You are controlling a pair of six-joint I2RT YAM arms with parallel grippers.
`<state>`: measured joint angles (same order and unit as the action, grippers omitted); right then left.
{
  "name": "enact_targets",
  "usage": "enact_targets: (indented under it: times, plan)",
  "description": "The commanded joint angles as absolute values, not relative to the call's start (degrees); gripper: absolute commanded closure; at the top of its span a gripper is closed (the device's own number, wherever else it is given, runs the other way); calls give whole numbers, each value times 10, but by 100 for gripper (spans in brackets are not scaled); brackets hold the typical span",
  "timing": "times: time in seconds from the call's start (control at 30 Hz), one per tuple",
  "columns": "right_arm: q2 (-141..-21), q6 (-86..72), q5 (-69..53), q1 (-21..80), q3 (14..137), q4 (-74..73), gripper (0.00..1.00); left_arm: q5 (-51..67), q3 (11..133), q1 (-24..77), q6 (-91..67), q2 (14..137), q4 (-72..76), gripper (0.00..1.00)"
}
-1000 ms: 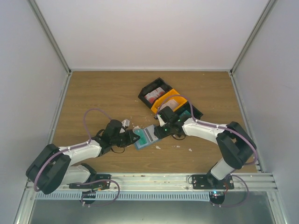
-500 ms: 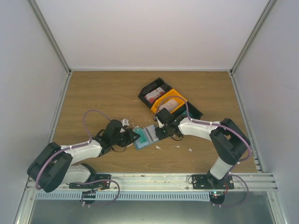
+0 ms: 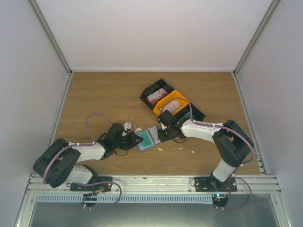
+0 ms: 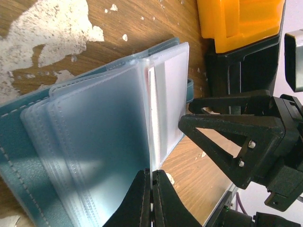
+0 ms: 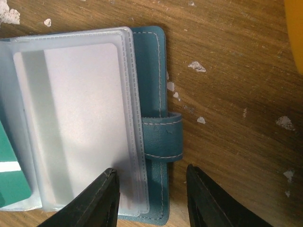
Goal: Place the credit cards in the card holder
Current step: Insert the credit card into the card holder.
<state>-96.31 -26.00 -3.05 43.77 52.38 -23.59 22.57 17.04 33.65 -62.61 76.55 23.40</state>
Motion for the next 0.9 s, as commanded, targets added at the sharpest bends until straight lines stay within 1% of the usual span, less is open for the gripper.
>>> enact_targets:
  times: [0.0, 0.27, 0.57, 0.73, 0.87]
  plan:
    - [-976, -271, -30, 444, 508, -260, 60, 247, 163, 338, -627, 790, 316, 100]
    - [-979, -272, -37, 444, 506, -256, 61, 256, 165, 337, -633, 810, 350, 100]
    - [-982, -276, -36, 443, 503, -255, 62, 240, 163, 337, -641, 829, 343, 100]
    - [-983, -285, -34, 444, 503, -257, 62, 213, 150, 338, -655, 793, 293, 100]
    - [-992, -284, -33, 444, 507, -263, 66, 193, 147, 339, -647, 757, 251, 100]
